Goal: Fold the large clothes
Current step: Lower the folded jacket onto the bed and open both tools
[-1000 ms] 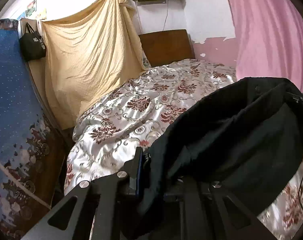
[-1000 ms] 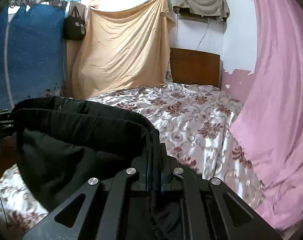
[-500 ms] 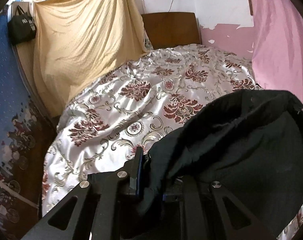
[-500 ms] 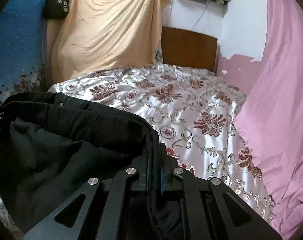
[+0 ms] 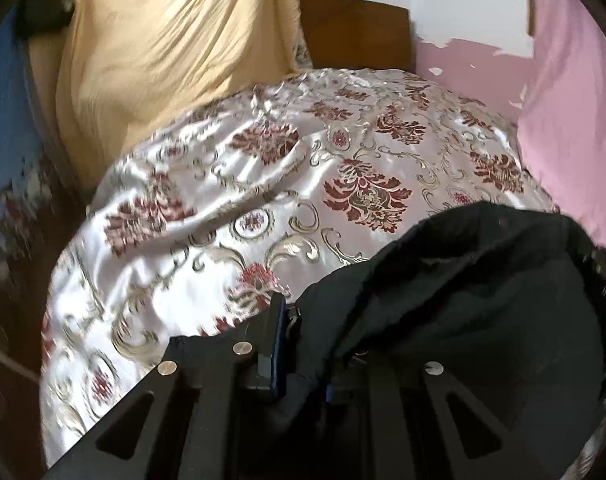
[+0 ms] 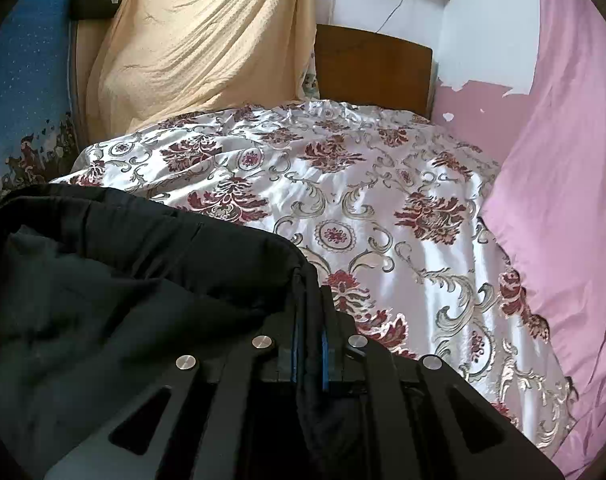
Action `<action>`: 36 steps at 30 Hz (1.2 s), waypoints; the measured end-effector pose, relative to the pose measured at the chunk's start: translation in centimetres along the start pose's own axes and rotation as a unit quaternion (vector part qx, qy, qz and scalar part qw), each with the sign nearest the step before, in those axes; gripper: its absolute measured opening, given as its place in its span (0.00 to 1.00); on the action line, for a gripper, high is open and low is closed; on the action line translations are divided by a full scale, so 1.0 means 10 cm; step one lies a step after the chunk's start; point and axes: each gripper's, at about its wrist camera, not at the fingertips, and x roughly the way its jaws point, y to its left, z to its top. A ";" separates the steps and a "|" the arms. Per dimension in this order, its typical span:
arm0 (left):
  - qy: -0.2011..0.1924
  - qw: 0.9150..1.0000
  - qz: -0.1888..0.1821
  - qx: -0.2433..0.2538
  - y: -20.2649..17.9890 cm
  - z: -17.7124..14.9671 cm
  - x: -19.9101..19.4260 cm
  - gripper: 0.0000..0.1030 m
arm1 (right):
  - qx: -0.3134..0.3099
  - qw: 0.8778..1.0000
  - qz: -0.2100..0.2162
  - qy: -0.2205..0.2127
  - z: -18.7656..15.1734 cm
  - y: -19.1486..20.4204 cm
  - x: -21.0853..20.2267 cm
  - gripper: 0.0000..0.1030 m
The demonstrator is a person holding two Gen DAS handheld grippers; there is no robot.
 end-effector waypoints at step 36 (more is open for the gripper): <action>-0.083 0.995 -0.029 0.042 -0.62 -0.92 -0.36 0.99 | -0.067 0.995 0.050 -0.063 -0.91 0.39 -0.67 0.90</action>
